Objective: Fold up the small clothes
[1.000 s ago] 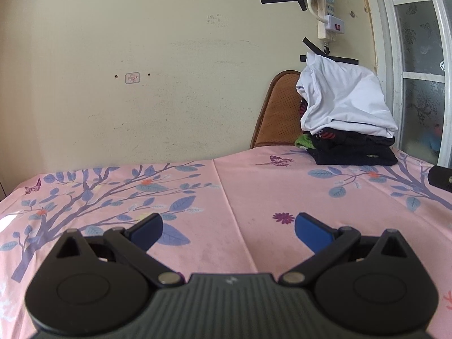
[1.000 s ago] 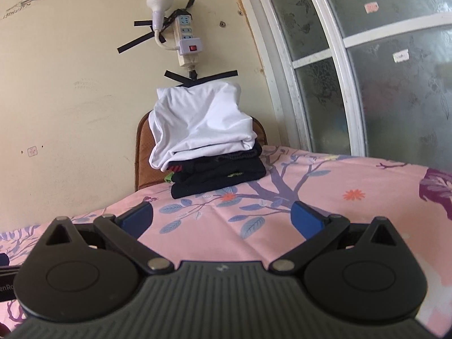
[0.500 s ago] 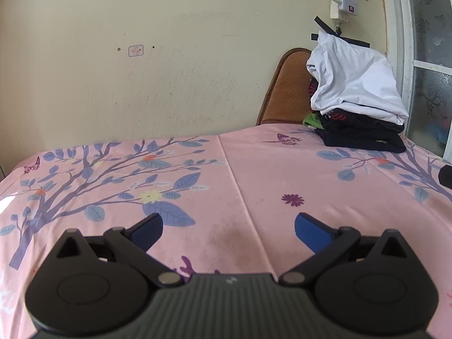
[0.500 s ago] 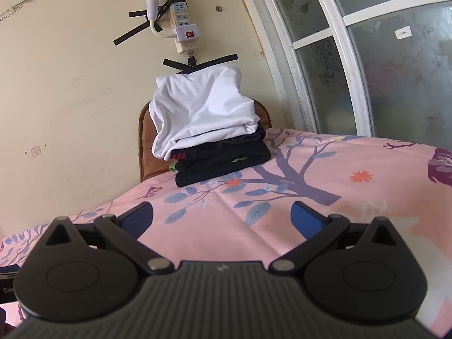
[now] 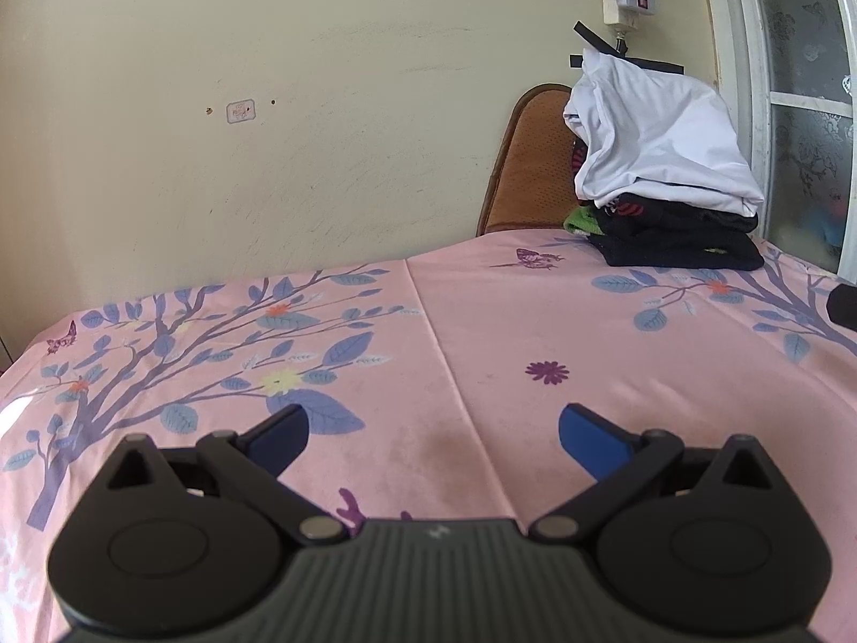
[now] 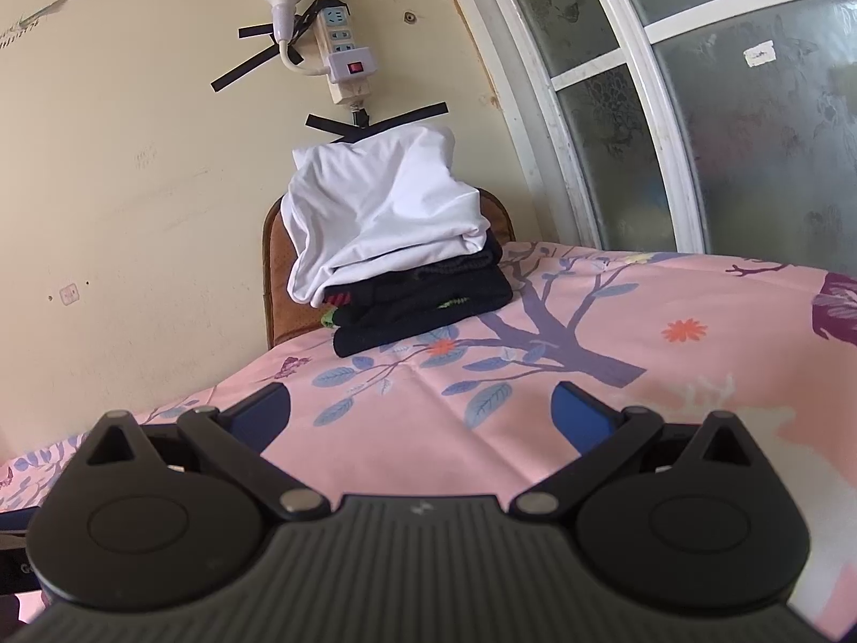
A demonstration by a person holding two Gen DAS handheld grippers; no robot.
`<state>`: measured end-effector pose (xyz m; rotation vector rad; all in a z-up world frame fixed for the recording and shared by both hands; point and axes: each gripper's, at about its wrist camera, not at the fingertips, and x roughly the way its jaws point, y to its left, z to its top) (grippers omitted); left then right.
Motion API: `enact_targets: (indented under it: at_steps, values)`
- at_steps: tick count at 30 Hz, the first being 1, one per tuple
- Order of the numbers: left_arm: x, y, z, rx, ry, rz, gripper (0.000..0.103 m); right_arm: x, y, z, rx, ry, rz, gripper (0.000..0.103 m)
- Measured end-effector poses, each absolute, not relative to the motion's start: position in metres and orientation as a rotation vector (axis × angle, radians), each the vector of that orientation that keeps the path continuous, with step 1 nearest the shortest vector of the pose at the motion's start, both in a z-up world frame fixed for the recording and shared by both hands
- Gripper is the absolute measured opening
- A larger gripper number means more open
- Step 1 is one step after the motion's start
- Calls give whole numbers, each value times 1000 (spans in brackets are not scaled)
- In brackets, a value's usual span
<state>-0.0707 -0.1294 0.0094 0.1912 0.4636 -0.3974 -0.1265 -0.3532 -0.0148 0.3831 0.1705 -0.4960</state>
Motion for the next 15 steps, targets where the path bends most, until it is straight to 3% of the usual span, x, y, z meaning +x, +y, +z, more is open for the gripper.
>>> enact_targets:
  at_steps: [15]
  values:
    - [-71, -128, 9, 196, 464, -413, 103, -124, -352, -15, 386, 182, -494, 103]
